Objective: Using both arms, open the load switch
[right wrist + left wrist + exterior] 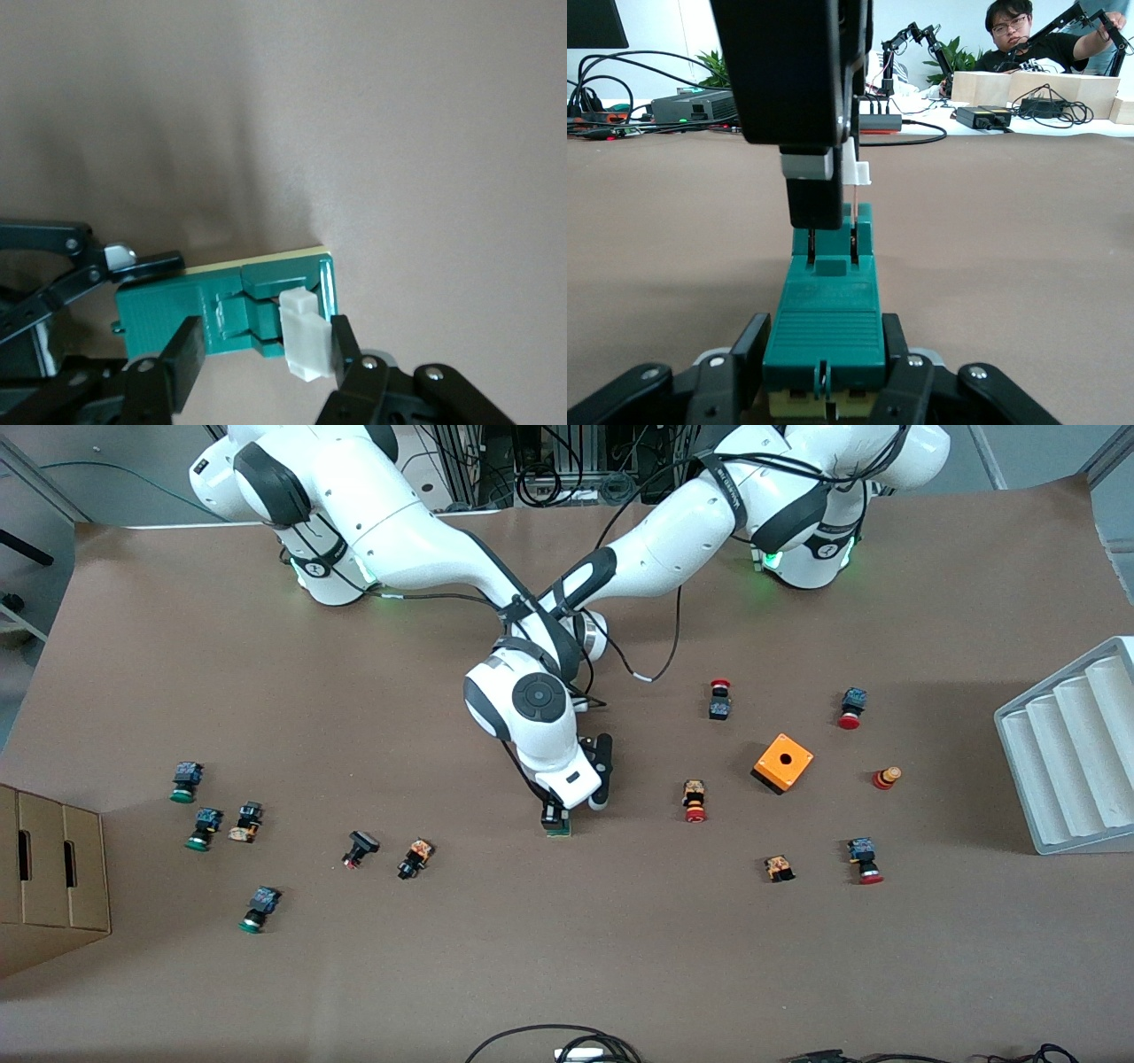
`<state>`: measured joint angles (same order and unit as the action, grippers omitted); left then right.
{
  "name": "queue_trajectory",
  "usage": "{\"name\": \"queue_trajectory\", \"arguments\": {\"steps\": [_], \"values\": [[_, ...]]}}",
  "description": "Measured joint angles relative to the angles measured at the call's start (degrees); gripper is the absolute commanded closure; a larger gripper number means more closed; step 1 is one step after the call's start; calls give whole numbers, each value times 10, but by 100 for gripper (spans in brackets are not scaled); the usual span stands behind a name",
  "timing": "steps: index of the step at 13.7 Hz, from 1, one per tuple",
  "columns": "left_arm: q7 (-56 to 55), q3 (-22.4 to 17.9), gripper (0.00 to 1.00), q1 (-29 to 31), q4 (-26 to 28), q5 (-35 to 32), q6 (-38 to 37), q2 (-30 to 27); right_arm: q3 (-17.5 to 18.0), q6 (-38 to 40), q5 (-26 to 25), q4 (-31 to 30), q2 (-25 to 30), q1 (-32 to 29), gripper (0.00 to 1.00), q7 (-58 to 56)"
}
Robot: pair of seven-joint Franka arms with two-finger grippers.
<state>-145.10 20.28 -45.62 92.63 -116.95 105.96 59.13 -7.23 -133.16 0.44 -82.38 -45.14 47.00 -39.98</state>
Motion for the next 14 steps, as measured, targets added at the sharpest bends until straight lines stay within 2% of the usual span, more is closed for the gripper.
{"name": "queue_trajectory", "arguments": {"steps": [14], "values": [[0, 0, 43, 0, 0, 0, 0, 0, 2, 0, 0, -29, 22, 6, 35, 8]]}}
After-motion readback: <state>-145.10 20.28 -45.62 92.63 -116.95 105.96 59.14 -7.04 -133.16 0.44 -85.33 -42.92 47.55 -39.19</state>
